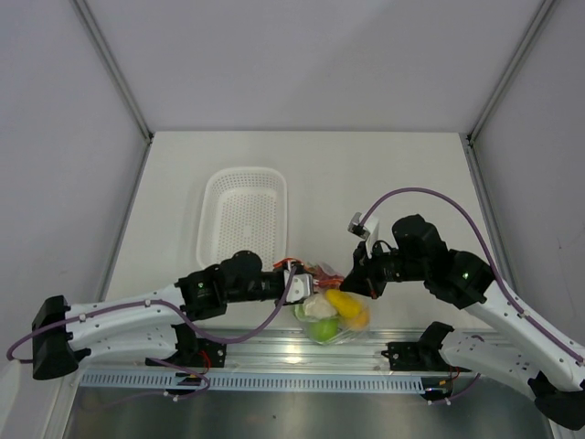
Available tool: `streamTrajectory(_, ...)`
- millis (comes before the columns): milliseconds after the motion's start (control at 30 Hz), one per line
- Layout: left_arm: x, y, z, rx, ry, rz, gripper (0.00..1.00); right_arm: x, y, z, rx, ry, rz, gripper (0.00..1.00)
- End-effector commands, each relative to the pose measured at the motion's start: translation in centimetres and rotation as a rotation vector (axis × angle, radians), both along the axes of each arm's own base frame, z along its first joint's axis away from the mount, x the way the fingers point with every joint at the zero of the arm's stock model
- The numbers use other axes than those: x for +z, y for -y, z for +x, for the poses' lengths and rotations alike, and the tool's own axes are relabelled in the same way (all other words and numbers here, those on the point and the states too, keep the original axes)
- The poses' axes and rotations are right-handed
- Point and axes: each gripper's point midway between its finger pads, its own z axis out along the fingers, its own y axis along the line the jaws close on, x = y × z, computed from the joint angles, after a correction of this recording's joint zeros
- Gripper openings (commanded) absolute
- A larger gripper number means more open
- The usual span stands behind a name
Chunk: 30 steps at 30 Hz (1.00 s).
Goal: Place the food in the zip-top bag and seal the zipper
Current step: Zip the zipper food storage bag at the center of the board.
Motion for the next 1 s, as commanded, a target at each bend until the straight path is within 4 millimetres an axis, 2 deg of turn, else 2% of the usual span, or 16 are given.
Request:
streamTrajectory(0,2.3,1.1,0.1,-0.042,0.044,-0.052,0.43,3.3,-0.7,0.2,0.029,0.078,0.094,0.0)
streamTrajectory(167,2.3,1.3,0.5,-0.035,0.046,-0.05,0.36,3.4,-0.7,0.3,0.027,0.086,0.093,0.0)
streamTrajectory(333,2.0,1.1,0.9,-0.016,0.047,-0.038,0.24,3.3,-0.7,0.3,0.032,0.085,0.094,0.0)
streamTrajectory(367,2.7,1.2,1.0,-0.013,0.054,-0.05,0.23,3.4,-0.8,0.3,0.032,0.086,0.095,0.0)
streamTrajectory(400,2.1,1.0,1.1,-0.005,0.052,-0.038,0.19,3.4,-0.8,0.4,0.031,0.087,0.093,0.0)
streamTrajectory(467,2.4,1.0,1.2,0.005,0.05,-0.034,0.14,3.2,-0.8,0.5,0.03,0.087,0.088,0.0)
streamTrajectory(567,3.2,0.6,1.5,0.034,0.04,-0.033,0.01,2.9,-0.7,0.5,0.028,0.075,0.069,0.0)
streamTrajectory(633,3.0,0.1,1.5,0.057,0.008,-0.006,0.01,2.5,-0.7,0.6,0.033,0.069,0.047,0.07)
streamTrajectory(667,4.0,0.2,1.5,0.063,0.001,-0.015,0.01,2.1,-0.5,0.5,0.035,0.053,0.028,0.19)
streamTrajectory(767,3.2,-0.3,1.0,0.067,-0.075,0.066,0.01,1.8,-0.6,0.5,0.053,0.044,0.004,0.31)
streamTrajectory(833,3.8,-0.1,0.5,0.051,-0.112,0.085,0.01,1.9,-0.9,0.5,0.073,0.038,0.004,0.36)
streamTrajectory(967,4.1,-0.3,-0.5,0.014,-0.147,0.109,0.01,3.0,-1.9,0.9,0.11,0.047,0.013,0.38)
